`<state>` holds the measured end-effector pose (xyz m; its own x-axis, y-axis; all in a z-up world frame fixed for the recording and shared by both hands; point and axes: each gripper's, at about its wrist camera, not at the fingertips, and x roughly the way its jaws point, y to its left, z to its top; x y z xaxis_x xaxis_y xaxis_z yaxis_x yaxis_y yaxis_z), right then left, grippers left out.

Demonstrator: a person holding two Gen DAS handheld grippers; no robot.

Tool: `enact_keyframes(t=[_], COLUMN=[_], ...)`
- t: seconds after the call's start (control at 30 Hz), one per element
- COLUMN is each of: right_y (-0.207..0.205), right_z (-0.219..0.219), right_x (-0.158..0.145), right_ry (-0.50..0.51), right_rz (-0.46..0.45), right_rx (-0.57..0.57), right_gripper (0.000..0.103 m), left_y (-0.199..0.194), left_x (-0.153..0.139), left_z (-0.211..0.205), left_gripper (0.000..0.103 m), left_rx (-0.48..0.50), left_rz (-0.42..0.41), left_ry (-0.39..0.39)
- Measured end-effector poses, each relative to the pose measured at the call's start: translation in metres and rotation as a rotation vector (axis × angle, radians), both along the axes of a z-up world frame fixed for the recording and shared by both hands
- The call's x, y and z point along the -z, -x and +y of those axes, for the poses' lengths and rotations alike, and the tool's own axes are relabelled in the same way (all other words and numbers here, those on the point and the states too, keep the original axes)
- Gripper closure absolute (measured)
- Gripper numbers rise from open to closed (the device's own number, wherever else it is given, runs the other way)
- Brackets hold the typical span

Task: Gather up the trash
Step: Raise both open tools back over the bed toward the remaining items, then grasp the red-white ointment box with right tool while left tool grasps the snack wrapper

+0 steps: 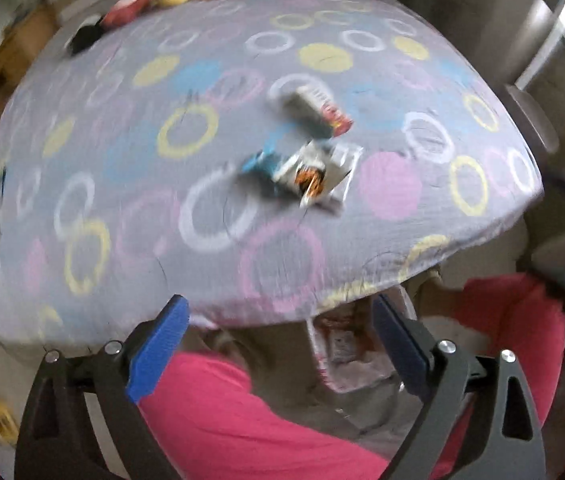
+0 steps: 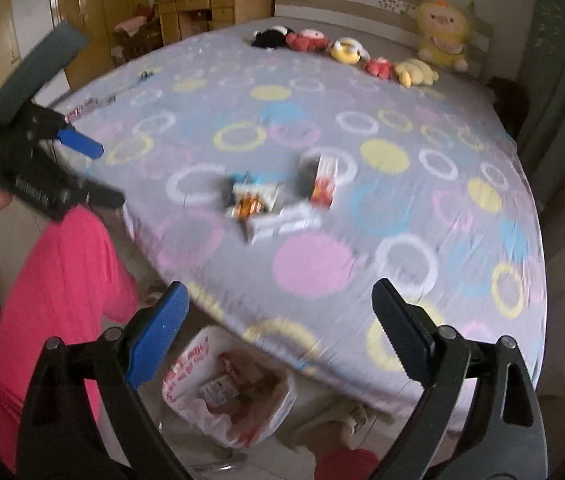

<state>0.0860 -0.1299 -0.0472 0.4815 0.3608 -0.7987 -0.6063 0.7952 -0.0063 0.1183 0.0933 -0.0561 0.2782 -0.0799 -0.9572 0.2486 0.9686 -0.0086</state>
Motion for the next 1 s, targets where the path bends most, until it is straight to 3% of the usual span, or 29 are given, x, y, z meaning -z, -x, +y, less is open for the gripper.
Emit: enact_keyframes(t=[0.23,0.43,0.6,0.77,1.0], right_y=[-0.06,-0.104,-0.135,-0.167,-0.208], right_z=[-0.014,-0.006,-0.001,0.009,0.025], right_x=[-0.057,-0.061,-0.043,-0.007,0.048], right_ry=[-0.1,-0.102,-0.089,-0.085,-0.079], right_rz=[0.043,0.091,0.095,0.155,0.239], right_rx=[0.03,0.029,0.061,0.087,0.132], right_gripper=[0.007,0.007,0.007,0.007,0.007], left_y=[-0.026,-0.048,-0.063,-0.078,-0.109], left_x=[-0.032,-0.02,0.01,0.039,0.074], left_z=[-0.025,-0.049,-0.068,-0.079,-0.081], left_gripper=[0.013,0.013,0.013,0.013,0.013], left_rx=[0.267,0.419,0.513,0.553,0.519], left_rz=[-0.002,-0.025,-0.015,0.031,0.107], left_ry=[-0.027,-0.093,-0.138,-0.088,-0.015])
